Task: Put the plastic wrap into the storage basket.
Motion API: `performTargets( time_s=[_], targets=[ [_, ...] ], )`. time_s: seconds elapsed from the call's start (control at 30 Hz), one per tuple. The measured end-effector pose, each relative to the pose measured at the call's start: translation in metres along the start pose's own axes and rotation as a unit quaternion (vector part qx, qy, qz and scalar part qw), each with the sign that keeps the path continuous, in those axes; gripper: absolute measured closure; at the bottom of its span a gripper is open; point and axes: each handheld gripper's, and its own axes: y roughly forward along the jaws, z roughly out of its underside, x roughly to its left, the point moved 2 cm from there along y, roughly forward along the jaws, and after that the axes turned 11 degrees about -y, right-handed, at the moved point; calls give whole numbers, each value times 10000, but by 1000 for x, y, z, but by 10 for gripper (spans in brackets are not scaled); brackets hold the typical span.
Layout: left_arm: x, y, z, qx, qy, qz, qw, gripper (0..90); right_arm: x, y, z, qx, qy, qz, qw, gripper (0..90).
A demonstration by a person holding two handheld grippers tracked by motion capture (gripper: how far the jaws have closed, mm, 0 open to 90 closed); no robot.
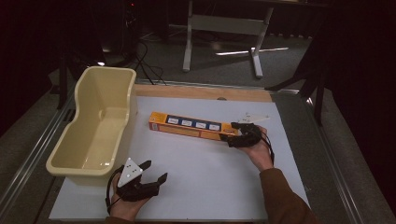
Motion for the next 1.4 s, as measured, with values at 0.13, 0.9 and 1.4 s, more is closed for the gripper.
performTargets(
  time_s=[0.13,0.9,1.4],
  targets=[
    [-1,1,1,23,20,22,10000,253,-17,14,6,53,203,-111,9997,161],
    [-2,2,2,73,-35,90,9999,252,-7,26,18,1214,-853,-897,9849,221],
    [-3,4,3,130,20,110,9999,255,6,21,22,1595,-1040,-654,9795,302]
  ],
)
